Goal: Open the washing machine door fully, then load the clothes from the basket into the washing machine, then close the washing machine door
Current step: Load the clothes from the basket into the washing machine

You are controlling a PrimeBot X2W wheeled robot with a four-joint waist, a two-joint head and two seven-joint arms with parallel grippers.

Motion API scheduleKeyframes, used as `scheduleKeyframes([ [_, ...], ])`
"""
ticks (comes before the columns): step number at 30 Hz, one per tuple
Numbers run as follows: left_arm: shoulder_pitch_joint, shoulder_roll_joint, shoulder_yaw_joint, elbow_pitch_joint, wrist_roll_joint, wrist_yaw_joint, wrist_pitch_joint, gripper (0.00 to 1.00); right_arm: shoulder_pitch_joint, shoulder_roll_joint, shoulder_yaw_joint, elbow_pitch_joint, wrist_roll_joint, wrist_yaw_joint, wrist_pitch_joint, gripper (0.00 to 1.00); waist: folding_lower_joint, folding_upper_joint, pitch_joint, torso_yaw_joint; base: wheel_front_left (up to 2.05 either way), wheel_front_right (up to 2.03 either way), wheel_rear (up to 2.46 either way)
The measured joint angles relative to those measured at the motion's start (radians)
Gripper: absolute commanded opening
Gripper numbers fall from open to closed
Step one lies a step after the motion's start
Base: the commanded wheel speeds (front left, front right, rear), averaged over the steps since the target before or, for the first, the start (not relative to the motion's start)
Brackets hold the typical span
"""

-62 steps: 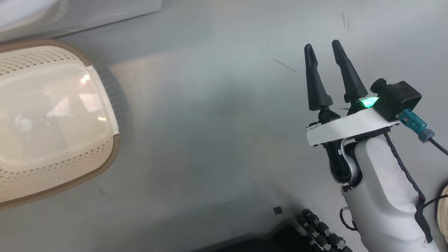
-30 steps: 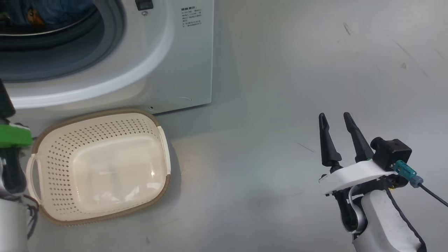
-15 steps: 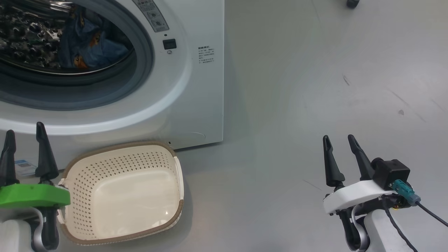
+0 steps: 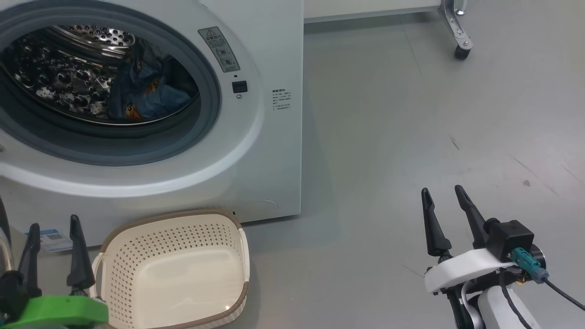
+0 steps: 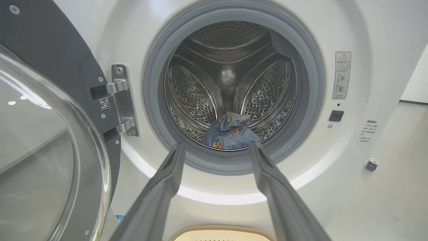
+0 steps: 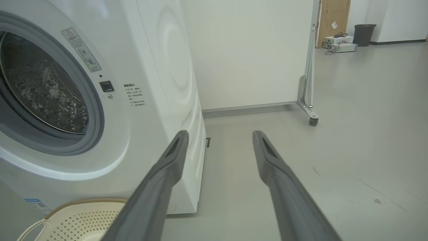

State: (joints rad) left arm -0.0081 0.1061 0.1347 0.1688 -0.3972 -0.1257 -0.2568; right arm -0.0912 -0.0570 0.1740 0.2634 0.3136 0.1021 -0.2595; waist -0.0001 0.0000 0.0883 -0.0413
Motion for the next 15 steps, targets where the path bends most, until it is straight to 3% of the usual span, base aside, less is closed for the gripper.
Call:
scheduleKeyframes([
  [15, 0.119, -0.042, -0.008, -0.077, 0.077, 0.000, 0.000, 1.00, 0.040, -0.005, -0.011, -0.055, -0.036, -0.017, 0.000, 1.00, 0.0000, 0.0000, -0.022, 0.010, 0.00, 0.00, 0.00],
])
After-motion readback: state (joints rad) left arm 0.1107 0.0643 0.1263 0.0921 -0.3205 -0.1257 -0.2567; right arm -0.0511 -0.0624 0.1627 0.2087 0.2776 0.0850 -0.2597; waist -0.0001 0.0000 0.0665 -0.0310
